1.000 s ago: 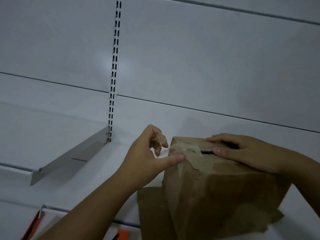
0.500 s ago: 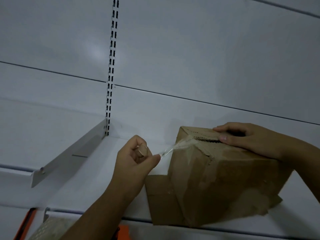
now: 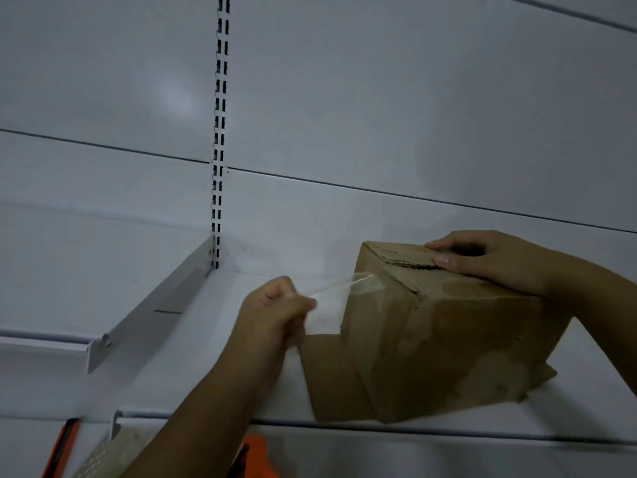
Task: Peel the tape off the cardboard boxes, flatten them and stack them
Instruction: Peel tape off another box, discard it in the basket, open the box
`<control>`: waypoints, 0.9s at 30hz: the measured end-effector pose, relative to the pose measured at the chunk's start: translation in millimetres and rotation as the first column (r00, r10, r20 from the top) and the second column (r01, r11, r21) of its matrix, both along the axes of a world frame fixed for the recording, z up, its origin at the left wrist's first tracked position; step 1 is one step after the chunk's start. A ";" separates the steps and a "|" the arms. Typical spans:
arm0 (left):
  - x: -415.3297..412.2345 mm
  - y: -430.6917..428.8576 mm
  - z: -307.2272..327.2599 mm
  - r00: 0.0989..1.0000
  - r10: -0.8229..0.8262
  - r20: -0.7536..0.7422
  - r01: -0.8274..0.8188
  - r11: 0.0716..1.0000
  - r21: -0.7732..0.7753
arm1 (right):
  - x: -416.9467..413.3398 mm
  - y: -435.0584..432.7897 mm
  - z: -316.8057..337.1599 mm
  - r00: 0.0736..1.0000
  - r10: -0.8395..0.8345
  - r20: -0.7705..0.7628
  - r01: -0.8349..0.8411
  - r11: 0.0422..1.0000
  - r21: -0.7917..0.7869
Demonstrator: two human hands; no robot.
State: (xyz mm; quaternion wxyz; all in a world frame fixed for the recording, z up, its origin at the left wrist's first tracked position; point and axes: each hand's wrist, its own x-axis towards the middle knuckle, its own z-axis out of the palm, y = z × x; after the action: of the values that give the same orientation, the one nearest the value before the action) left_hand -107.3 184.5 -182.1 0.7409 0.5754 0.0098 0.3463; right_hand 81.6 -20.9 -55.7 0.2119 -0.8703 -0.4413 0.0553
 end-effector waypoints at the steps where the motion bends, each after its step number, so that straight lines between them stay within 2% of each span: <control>1: 0.7 4.2 -1.8 0.998 0.057 0.038 -0.056 0.997 -0.044 | 0.7 0.9 -0.5 1.000 -0.015 0.010 0.015 1.000 0.009; 5: 6.6 6.5 -5.1 0.994 0.059 0.091 -0.057 0.998 -0.027 | 2.5 4.3 -2.8 0.998 -0.052 0.046 0.051 0.999 0.018; 8: 13.8 4.0 -5.4 0.995 0.030 0.092 -0.021 0.996 -0.092 | 2.2 5.5 -3.1 0.997 -0.060 0.057 0.059 0.998 0.021; 11: 19.6 -5.0 -0.1 0.994 0.104 0.027 -0.103 0.994 -0.033 | 1.7 6.3 -2.8 0.997 -0.061 0.051 0.060 0.998 0.021; 15: 30.7 -24.5 17.6 0.979 0.201 -0.041 -0.204 0.976 -0.078 | 2.9 5.6 -3.7 0.997 -0.045 0.068 0.043 0.999 0.023; 18: 43.1 -35.3 28.3 0.938 0.321 -0.128 -0.321 0.947 0.021 | 3.4 4.1 -4.2 0.997 -0.032 0.066 0.029 0.999 0.035; 21: 44.8 -36.3 39.6 0.908 0.412 -0.069 -0.416 0.909 -0.044 | 5.4 2.7 -5.1 0.997 -0.013 0.077 0.010 0.999 0.039; 27: 6.0 -24.5 80.2 0.789 0.586 0.183 -0.537 0.803 -0.259 | 15.2 5.3 -8.3 0.993 -0.001 0.121 0.000 1.000 0.013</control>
State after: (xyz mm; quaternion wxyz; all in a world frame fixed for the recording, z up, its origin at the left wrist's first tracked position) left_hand -101.4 160.0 -101.9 0.6509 0.4220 0.1197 0.6196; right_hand 96.8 -15.6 -64.1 0.1905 -0.8707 -0.4535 -0.0004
